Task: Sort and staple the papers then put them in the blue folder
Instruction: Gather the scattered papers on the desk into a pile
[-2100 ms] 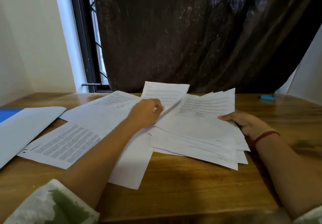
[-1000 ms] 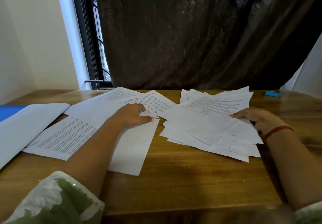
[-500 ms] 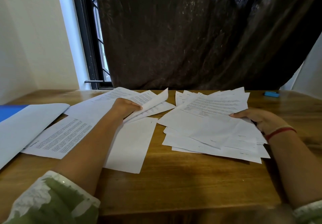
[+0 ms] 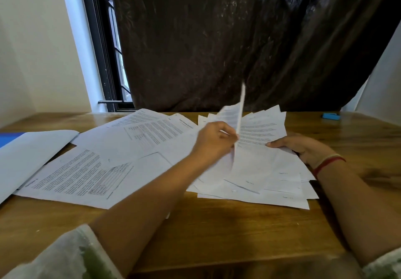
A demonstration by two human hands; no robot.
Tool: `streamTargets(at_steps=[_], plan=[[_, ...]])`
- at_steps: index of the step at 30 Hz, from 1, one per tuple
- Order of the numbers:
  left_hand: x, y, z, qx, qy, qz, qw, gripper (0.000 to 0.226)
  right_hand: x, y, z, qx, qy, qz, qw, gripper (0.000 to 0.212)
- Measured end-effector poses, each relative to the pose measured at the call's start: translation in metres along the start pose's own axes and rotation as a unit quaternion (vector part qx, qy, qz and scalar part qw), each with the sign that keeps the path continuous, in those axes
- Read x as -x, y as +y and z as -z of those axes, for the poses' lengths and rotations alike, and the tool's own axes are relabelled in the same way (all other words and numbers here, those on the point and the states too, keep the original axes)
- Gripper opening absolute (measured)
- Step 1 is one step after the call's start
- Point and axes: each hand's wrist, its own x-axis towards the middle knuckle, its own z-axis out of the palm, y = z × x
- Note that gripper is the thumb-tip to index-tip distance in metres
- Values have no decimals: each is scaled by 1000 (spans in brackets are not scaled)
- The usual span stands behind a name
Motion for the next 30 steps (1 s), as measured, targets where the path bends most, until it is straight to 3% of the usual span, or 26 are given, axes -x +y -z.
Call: streamTargets(at_steps=[2,4,6,9,12,17,20,22,25,28,30], plan=[[10,-2,-19,-127,-58,-59,988,13,7,-5,-5,-2,-2,2,1000,21],[17,-3,-25,-268,-95,-128,950,20,15,-9,-9,19,-3,41,999,9],[17,-2,-22,-362,-91,-172,912,24,20,-12,-11,39,-13,82,996,13],[10,-1,-8,-385,-101,-152,905,29,31,-13,-10,47,-18,82,995,18],[0,-10,15,-450,-120,-127,876,35,34,-12,-8,44,-24,79,996,17],[-7,-31,38,-446,-235,-56,862,44,31,-8,-6,-21,-58,60,996,29],[-8,-31,34,-496,-237,-61,833,59,26,-7,-5,-28,-34,55,997,11],[-4,-25,26,-518,-238,-73,818,68,20,-7,-3,-41,-10,36,998,27],[9,-18,13,-475,-260,-92,836,70,8,-2,4,-107,-11,30,994,58],[13,-11,9,-337,-283,-89,893,62,9,1,4,-51,-41,53,996,48],[3,-9,17,-241,-226,-86,940,48,12,2,4,-20,-44,48,998,54]])
